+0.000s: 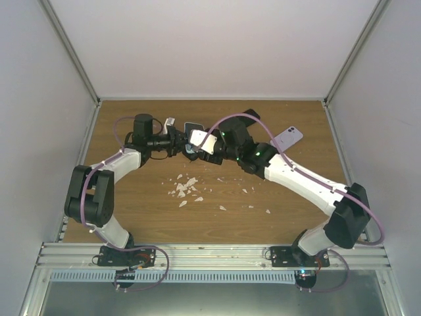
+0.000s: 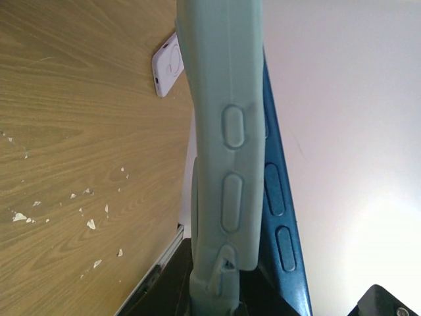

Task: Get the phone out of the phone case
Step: Remove the phone case from the phone, then place the phone case at the center of the board, then place the phone at the center of the board.

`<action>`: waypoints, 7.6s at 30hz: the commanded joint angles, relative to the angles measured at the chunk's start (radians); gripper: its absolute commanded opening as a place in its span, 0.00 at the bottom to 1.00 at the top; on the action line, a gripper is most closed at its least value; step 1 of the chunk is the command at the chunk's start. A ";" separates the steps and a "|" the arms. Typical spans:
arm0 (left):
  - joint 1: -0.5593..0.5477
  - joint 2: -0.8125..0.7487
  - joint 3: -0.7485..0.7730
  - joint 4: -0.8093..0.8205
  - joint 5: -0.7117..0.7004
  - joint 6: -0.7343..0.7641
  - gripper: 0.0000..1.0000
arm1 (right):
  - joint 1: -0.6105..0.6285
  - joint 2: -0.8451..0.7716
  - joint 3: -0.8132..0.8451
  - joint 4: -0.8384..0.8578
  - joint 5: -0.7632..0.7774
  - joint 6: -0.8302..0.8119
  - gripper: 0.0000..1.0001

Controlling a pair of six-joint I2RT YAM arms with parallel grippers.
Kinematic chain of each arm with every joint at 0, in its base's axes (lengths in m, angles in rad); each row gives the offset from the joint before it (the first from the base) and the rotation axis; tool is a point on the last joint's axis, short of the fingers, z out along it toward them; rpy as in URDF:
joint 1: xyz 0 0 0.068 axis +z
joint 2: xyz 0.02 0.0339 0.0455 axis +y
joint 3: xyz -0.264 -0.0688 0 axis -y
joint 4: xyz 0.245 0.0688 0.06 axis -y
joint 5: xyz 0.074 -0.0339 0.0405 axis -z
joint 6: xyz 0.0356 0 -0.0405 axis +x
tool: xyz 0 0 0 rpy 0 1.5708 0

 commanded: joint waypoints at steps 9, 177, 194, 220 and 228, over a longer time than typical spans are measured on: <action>0.007 -0.063 -0.037 0.088 0.030 -0.003 0.00 | 0.042 0.044 -0.101 0.220 0.273 -0.118 0.48; 0.279 0.600 0.648 -0.792 -0.632 1.196 0.60 | 0.108 0.116 0.096 0.097 0.304 -0.114 0.00; 0.281 0.279 0.618 -0.784 -0.532 1.114 0.99 | 0.108 0.085 0.085 0.160 0.356 -0.193 0.01; 0.249 -0.008 0.597 -0.221 0.088 0.525 0.99 | -0.039 -0.167 -0.358 1.189 0.433 -0.829 0.00; 0.192 -0.067 0.562 -0.218 0.131 0.425 0.99 | -0.004 -0.142 -0.459 1.428 0.389 -1.108 0.01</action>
